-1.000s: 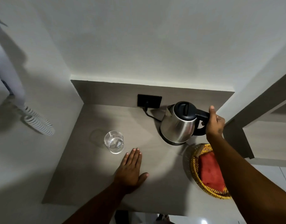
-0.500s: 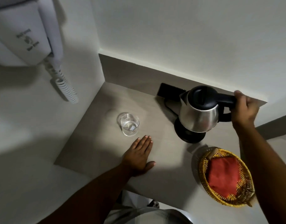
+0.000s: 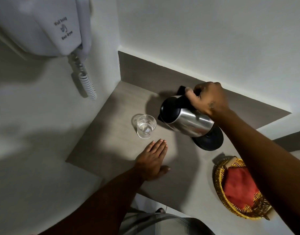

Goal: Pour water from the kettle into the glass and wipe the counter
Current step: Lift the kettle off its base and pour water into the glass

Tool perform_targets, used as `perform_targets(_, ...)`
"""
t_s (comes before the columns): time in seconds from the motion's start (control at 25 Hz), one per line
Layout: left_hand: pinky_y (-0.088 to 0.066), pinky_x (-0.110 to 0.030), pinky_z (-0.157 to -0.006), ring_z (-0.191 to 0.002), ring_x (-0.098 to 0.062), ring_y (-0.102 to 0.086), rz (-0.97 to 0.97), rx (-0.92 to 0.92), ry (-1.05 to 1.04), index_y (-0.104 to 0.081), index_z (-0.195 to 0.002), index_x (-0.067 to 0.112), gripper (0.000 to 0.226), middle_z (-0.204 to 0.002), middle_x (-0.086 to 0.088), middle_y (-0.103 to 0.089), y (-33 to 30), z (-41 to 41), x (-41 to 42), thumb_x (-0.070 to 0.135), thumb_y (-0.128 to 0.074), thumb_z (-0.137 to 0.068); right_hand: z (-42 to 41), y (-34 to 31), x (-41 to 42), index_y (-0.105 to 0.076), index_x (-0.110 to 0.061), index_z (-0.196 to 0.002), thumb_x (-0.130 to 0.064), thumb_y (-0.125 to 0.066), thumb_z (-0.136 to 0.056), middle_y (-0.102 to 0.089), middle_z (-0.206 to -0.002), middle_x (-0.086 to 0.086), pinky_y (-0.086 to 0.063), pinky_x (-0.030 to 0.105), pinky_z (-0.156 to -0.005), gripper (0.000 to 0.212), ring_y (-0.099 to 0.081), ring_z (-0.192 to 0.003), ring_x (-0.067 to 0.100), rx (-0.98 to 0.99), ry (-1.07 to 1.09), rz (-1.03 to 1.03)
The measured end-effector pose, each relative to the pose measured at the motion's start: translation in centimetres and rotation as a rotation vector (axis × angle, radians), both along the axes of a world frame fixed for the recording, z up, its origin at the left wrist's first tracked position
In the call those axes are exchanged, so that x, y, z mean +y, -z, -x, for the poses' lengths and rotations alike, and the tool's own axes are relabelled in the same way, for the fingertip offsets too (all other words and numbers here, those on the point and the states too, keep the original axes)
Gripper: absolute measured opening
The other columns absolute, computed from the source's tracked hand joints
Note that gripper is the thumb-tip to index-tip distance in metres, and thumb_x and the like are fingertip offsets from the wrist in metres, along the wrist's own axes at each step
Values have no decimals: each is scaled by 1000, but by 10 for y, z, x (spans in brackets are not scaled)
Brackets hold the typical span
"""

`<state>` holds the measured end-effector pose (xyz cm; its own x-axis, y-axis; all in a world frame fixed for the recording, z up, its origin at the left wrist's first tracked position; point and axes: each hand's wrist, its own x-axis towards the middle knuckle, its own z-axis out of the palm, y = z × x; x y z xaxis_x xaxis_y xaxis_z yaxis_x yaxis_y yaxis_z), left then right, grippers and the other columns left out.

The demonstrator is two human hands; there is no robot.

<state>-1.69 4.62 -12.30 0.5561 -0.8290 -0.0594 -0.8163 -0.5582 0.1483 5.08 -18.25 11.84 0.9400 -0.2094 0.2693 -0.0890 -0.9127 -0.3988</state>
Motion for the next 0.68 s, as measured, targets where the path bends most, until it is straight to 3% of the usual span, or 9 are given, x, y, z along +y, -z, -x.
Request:
perform_targets(0.2,-16,-51,-126,-157,-34,-14,46,1,11,-21,-158,2,89,-168,-20,-22,-1,-1,1,67,-33,-99,-16,-9,24,-54,-23,-53,-59,-45,-85,-38,-39,-7,-21,19,-47,49,-38,-39,9,20,-96,137)
perform_targets(0.68,-14,-51,-127,-156,-34,-16,128,23,11,-25,-156,2,88,-167,-20,-25,8,-1,2,66,-38,-98,-43,-8,60,-48,-15,-47,-59,-46,-84,-44,-42,3,-23,19,-47,58,-39,-40,18,18,-259,395)
